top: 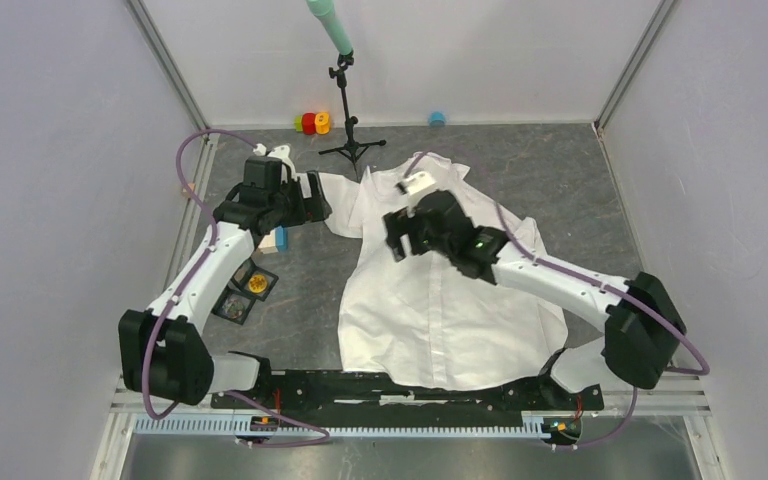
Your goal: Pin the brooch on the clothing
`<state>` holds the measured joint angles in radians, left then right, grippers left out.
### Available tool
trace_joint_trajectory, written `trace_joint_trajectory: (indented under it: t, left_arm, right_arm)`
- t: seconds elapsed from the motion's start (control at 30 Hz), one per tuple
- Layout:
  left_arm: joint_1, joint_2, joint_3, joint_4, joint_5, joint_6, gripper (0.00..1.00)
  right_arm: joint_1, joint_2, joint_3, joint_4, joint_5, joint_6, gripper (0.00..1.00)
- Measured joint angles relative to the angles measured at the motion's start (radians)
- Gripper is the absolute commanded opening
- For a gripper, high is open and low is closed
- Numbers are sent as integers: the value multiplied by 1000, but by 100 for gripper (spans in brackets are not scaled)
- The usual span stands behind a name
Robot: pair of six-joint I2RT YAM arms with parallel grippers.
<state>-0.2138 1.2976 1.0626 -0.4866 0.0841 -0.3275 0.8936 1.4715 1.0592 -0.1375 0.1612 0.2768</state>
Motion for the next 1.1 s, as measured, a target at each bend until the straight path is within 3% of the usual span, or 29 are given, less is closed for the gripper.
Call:
trace_joint_trajectory:
  t: [0.37, 0.57, 0.77, 0.9, 1.1]
  left_arm:
    - [14, 224, -22, 202, 45, -165, 99]
    - [39, 392, -19, 314, 48, -233, 84]
    - [72, 492, -13, 425, 53, -282, 78]
    - [77, 543, -5, 489, 65, -304, 60]
    - [77, 581, -2, 554, 97, -326, 13]
  right_arm:
    - [-526, -110, -191, -55, -64, -54, 87]
    - [-839, -183, -290, -31, -227, -63, 82]
    - [-994, -252, -384, -14, -348, -62, 82]
    - [-1045, -280, -425, -6, -378, -62, 78]
    - [-1146, -308, -503, 13, -389, -56, 71]
